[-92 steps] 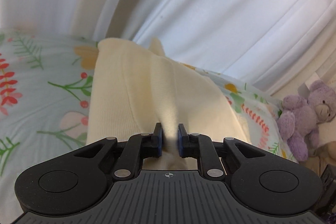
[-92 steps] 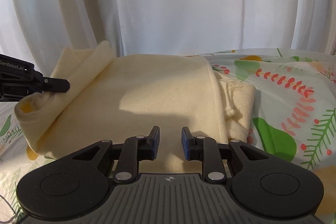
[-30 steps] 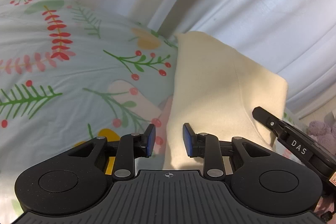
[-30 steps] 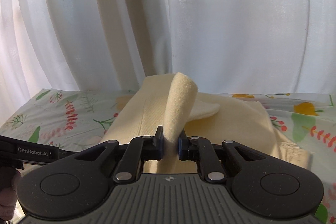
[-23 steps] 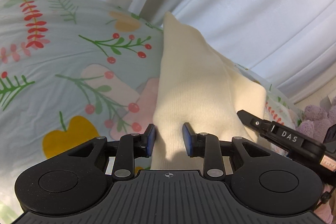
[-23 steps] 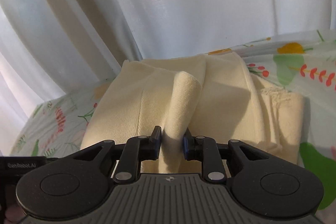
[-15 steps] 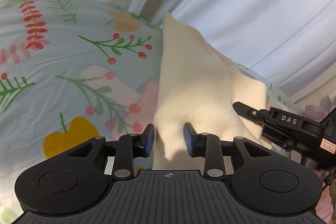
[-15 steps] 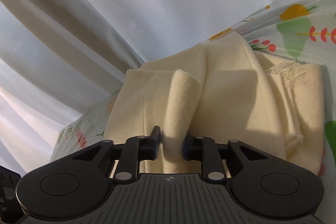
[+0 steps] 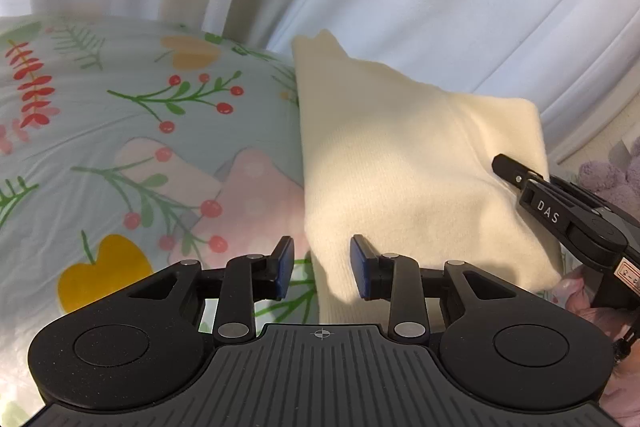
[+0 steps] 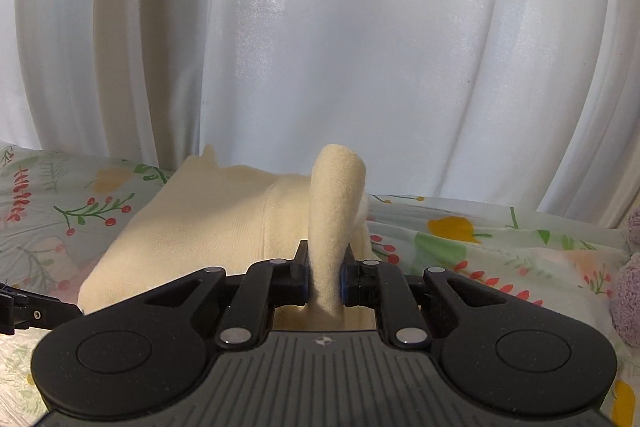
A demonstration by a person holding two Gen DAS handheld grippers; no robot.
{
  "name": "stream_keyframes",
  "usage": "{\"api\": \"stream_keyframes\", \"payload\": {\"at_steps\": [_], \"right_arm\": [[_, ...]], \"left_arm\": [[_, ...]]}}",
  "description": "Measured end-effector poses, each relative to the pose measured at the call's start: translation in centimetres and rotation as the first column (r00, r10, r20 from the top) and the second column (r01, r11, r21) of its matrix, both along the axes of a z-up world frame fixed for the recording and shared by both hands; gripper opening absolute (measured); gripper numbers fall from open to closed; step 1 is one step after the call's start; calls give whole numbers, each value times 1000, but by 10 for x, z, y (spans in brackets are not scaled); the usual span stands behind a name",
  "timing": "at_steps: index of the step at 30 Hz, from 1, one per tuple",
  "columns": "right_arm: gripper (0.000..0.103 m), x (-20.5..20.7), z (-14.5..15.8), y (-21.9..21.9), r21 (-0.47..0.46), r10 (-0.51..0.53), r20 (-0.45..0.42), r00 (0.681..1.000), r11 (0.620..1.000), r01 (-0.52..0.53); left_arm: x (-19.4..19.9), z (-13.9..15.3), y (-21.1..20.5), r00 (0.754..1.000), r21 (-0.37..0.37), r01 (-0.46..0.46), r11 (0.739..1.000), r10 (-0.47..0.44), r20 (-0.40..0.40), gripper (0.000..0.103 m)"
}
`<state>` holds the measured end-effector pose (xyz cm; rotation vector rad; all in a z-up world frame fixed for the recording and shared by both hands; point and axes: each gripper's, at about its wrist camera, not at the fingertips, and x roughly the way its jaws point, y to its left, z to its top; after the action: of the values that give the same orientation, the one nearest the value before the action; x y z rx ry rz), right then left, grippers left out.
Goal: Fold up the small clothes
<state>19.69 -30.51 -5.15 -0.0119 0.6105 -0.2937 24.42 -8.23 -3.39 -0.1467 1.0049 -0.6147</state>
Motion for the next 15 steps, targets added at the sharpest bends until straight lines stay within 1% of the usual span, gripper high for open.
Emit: {"api": "stream_keyframes", "payload": {"at_steps": [4,6,7,9,11,12,13,14,15], "right_arm": [[12,-6,-14,-7,-33,-43,-21,999,999,42],[14,-5,-28,-14,-28,-58,-75,995,998,56],[15,-3,-35,-19,-11,-71,-101,992,997,71],[23,-10,-34,-21,3,-104,-62,993,995,104],[26,-27,-24,-28,90,-125,-38,991,988,128],[31,-42,-18,-33,175,-132,-16,991,976,132],[39,-56,-16,-37,247,-132,1,991,960,128],[43,-71,-14,-41,320,-135,17,991,940,123],[49,-86,-13,-45,387,-138,28,990,915,117]], "left_arm": [[-4,-1,-6,1000,9,27,1000,-27,0,39],[-5,-3,-7,1000,12,31,999,-31,-5,44],[-7,-4,-7,999,14,35,999,-35,-6,44],[-12,-2,-4,999,20,43,999,-44,8,44],[-20,-1,0,998,36,57,998,-58,33,45],[-23,0,2,997,43,63,997,-65,45,46],[-27,0,2,996,49,72,996,-74,54,46],[-32,-1,3,995,54,81,995,-84,60,47],[-36,-1,3,994,57,88,994,-92,62,47]]}}
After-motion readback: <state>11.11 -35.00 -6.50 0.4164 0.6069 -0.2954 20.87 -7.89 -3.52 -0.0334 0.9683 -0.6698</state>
